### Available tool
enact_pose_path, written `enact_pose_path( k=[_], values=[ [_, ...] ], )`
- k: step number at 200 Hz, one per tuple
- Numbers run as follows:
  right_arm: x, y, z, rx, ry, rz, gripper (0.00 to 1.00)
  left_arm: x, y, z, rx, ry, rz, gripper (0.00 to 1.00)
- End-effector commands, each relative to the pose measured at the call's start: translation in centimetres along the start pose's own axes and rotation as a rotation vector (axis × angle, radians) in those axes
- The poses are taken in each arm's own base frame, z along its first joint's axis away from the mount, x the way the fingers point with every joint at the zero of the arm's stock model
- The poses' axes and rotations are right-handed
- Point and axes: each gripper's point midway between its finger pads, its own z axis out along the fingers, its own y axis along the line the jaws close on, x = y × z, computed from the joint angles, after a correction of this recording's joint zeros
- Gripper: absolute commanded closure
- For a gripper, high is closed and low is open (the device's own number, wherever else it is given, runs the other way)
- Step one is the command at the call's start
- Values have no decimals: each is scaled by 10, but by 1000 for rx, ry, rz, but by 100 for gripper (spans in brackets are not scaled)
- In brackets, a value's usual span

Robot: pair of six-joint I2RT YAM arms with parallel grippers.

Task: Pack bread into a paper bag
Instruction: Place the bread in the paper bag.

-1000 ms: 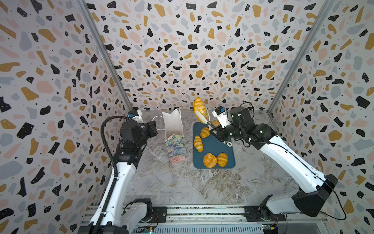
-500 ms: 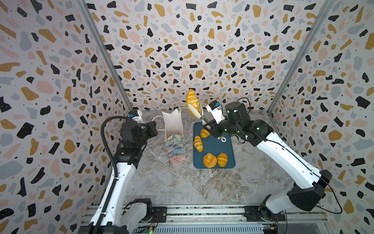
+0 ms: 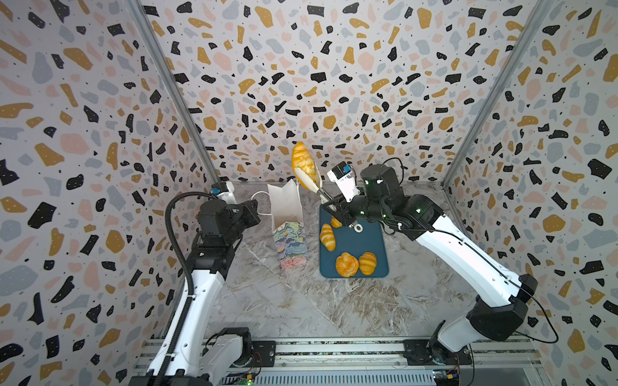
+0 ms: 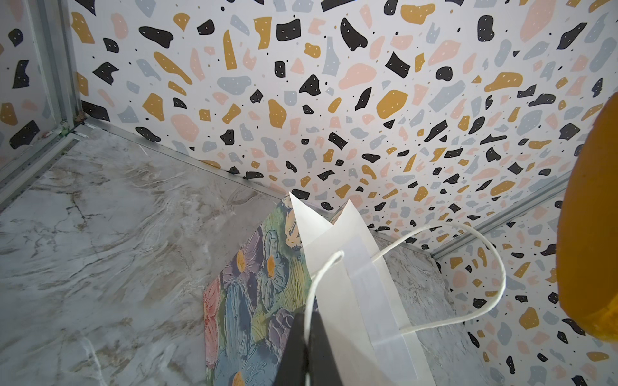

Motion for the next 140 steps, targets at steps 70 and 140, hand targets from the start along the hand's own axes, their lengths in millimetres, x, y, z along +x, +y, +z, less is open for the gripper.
enact_pose_path(
  k=[70, 140],
  values=[
    [-26, 30, 5, -61, -70, -42, 83, -2, -3, -3, 11, -1, 9, 100],
    [-21, 41, 18, -84, -50, -52, 84, -2, -3, -3, 10, 0, 8, 100]
  ],
)
